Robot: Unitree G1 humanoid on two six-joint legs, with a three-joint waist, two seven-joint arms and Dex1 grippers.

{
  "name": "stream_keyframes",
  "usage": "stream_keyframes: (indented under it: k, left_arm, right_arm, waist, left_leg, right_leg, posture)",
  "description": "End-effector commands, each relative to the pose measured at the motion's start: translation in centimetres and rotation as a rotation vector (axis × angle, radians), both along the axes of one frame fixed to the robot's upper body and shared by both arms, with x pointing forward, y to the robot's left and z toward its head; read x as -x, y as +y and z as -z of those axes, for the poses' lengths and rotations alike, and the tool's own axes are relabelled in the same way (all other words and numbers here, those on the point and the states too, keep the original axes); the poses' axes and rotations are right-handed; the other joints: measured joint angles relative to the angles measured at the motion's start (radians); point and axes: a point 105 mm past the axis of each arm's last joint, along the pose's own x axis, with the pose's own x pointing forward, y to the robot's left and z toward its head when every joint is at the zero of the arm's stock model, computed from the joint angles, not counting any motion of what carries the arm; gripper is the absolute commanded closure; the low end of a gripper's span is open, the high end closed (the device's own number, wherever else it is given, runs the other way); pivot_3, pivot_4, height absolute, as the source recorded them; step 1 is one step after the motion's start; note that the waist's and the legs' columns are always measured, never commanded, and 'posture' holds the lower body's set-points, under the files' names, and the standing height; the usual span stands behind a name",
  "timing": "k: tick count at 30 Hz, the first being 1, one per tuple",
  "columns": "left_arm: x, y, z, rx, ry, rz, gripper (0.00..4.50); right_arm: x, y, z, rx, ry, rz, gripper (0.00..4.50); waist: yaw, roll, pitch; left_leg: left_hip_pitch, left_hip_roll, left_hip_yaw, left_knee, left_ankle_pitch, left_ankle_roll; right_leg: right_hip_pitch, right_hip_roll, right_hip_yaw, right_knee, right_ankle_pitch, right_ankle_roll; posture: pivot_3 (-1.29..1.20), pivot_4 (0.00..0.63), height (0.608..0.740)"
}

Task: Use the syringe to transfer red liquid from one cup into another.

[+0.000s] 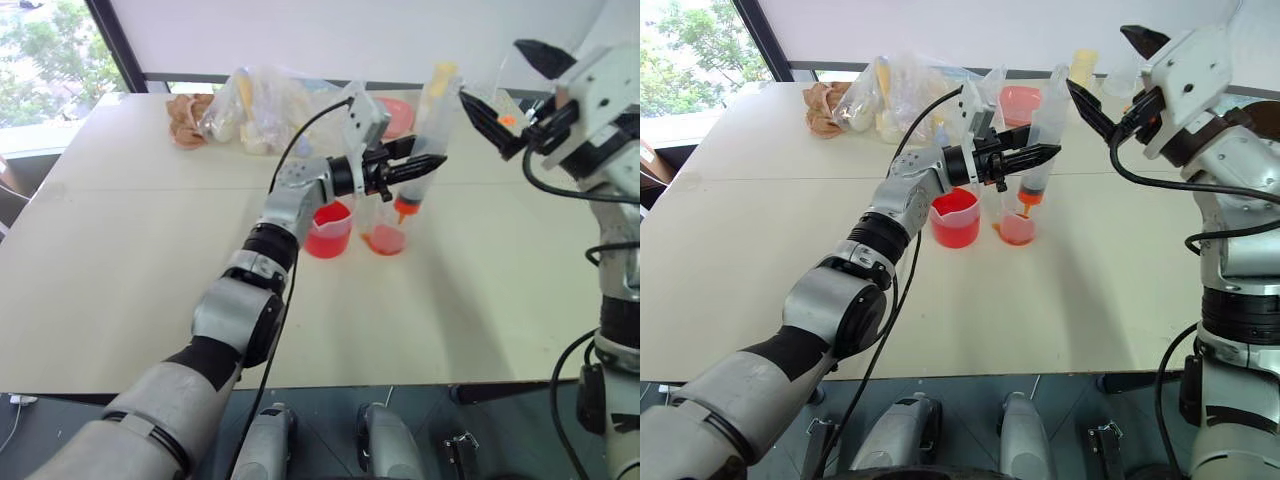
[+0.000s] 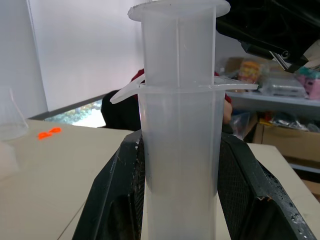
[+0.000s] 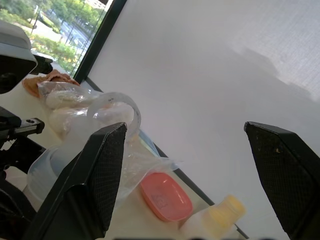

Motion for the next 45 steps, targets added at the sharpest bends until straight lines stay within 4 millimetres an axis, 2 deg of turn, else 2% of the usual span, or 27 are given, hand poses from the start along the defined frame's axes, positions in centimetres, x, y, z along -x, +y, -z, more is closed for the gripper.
stream_keyframes:
  k: [1,5,12,13,15,22,28,39,43,45]
  left_arm:
    - [0.7,-0.5,-1.2,-0.003,-0.087,0.024,3.03]
    - [1.0,-0.6,-0.7,-0.031,-0.112,0.035,3.03]
    - [0.6,-0.5,-1.3,-0.016,-0.124,0.005,3.03]
    - [0.6,-0.4,-1.6,-0.004,-0.118,0.004,3.03]
    - [0.5,-0.4,-2.0,0.014,-0.110,0.003,3.03]
    - [0.4,0.0,-3.5,0.050,-0.116,-0.006,3.03]
    - [0.5,-0.1,-4.2,0.068,-0.127,-0.004,3.03]
    - [1.0,-0.3,-6.8,0.147,-0.155,0.004,3.03]
    - [1.5,-0.4,-6.9,0.151,-0.159,0.034,3.03]
    - [2.0,-0.6,-6.7,0.142,-0.167,0.066,3.03]
  right_arm:
    - [0.3,0.9,-0.7,0.026,-0.035,-0.038,0.60]
    - [-0.3,1.6,-0.5,0.040,-0.037,-0.056,0.60]
    - [-0.3,2.6,-0.4,0.060,-0.049,-0.098,4.09]
    - [-0.2,2.6,-0.2,0.061,-0.042,-0.107,4.44]
    - [-0.2,2.7,-0.1,0.056,-0.037,-0.109,4.44]
    - [-0.6,3.4,2.9,0.048,0.073,-0.146,4.44]
    - [-0.6,4.1,4.6,0.037,0.126,-0.170,4.44]
    - [-0.7,5.0,6.8,0.008,0.179,-0.185,4.44]
    - [-0.8,4.8,7.1,0.009,0.182,-0.165,4.44]
    - [-0.7,4.0,6.7,-0.005,0.174,-0.143,4.44]
  waist:
    - [0.000,0.000,0.000]
    - [0.000,0.000,0.000]
    - [-0.001,0.000,0.000]
    - [-0.001,0.000,0.000]
    - [0.001,0.000,0.000]
    - [0.000,0.000,0.000]
    - [0.000,0.000,0.000]
    - [0.000,0.000,0.000]
    - [0.000,0.000,0.000]
    - [0.000,0.000,0.000]
  left_leg:
    - [0.000,0.000,0.000,0.000,0.000,0.000]
    - [0.000,0.000,0.000,0.000,0.000,0.000]
    - [0.000,0.000,0.000,0.000,0.000,0.000]
    - [0.000,0.000,0.000,0.000,0.000,0.000]
    - [0.000,0.000,0.000,0.000,0.000,0.000]
    - [0.000,0.000,0.000,0.000,0.000,0.000]
    - [0.000,0.000,0.000,0.000,0.000,0.000]
    - [0.000,0.000,0.000,0.000,0.000,0.000]
    - [0.000,0.000,0.000,0.000,0.000,0.000]
    - [0.000,0.000,0.000,0.000,0.000,0.000]
  right_leg:
    - [0.000,0.000,0.000,0.000,0.000,0.000]
    - [0.000,0.000,0.000,0.000,0.000,0.000]
    - [0.000,0.000,0.000,0.000,0.000,0.000]
    - [0.000,0.000,0.000,0.000,0.000,0.000]
    - [0.000,0.000,0.000,0.000,0.000,0.000]
    - [0.000,0.000,0.000,0.000,0.000,0.000]
    - [0.000,0.000,0.000,0.000,0.000,0.000]
    - [0.000,0.000,0.000,0.000,0.000,0.000]
    - [0.000,0.001,0.000,0.000,0.000,0.000]
    - [0.000,0.000,0.000,0.000,0.000,0.000]
  posture:
    - [0.00,0.150,0.740]
    - [0.00,0.150,0.740]
    - [0.00,0.150,0.740]
    - [0.00,0.150,0.740]
    - [0.00,0.150,0.740]
    - [0.00,0.150,0.740]
    - [0.00,0.150,0.740]
    - [0.00,0.150,0.740]
    - [0.00,0.150,0.740]
    - [0.00,0.150,0.740]
